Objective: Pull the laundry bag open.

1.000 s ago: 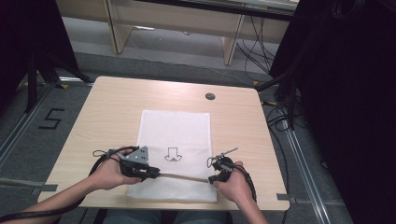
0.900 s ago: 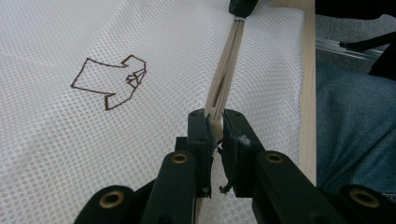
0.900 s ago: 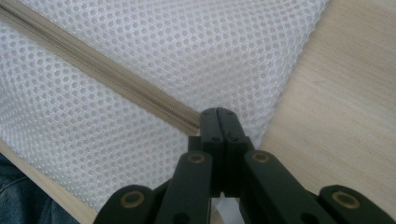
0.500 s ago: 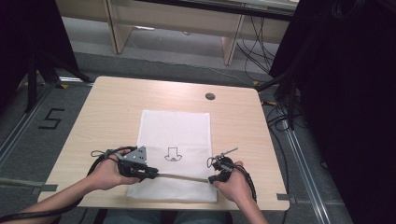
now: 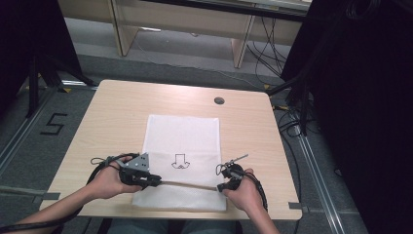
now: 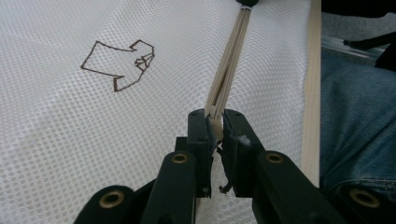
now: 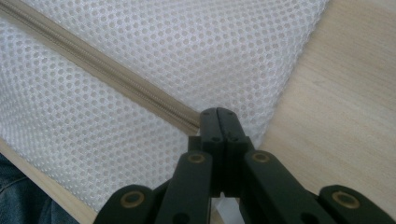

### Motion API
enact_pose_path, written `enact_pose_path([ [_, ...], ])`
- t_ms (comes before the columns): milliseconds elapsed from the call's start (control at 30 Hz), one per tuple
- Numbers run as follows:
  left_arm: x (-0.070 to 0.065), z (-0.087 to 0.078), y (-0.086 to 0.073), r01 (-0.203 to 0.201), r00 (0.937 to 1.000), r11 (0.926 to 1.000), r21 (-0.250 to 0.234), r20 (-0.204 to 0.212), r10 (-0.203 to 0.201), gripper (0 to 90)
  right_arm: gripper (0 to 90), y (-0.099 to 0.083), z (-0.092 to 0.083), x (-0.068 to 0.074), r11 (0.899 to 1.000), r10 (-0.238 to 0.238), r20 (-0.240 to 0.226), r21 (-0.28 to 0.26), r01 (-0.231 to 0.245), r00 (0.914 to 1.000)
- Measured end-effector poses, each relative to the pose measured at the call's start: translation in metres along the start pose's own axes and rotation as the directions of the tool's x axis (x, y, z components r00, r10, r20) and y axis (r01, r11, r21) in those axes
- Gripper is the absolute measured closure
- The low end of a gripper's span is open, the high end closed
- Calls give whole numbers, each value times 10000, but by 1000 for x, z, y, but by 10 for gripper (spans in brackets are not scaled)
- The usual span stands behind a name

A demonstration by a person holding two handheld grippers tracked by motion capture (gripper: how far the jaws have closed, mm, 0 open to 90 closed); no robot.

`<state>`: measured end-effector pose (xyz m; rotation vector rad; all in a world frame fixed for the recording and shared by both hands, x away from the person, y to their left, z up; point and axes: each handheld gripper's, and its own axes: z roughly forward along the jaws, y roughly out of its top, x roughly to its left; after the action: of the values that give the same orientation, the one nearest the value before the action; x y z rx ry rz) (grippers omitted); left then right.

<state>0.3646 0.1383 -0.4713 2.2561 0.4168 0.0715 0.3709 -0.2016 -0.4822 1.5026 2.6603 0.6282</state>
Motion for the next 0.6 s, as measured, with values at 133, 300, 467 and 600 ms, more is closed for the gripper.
enact_pose_path([
  [133,-1,1,0,35,10000,10000,-32,-2,-35,814,900,0,0,0,10000,5,3,-26,-5,10000],
  [300,1,-2,0,-45,10000,10000,21,-87,45,814,900,0,-1,1,9998,171,41,60,-171,9998],
  [467,3,-6,-5,123,9998,9999,60,-135,-122,814,900,0,-1,2,9996,286,-44,88,-286,9996],
  [600,3,-6,-6,117,9998,9999,6,-138,-117,814,900,0,-1,2,9995,290,-29,90,-290,9996],
])
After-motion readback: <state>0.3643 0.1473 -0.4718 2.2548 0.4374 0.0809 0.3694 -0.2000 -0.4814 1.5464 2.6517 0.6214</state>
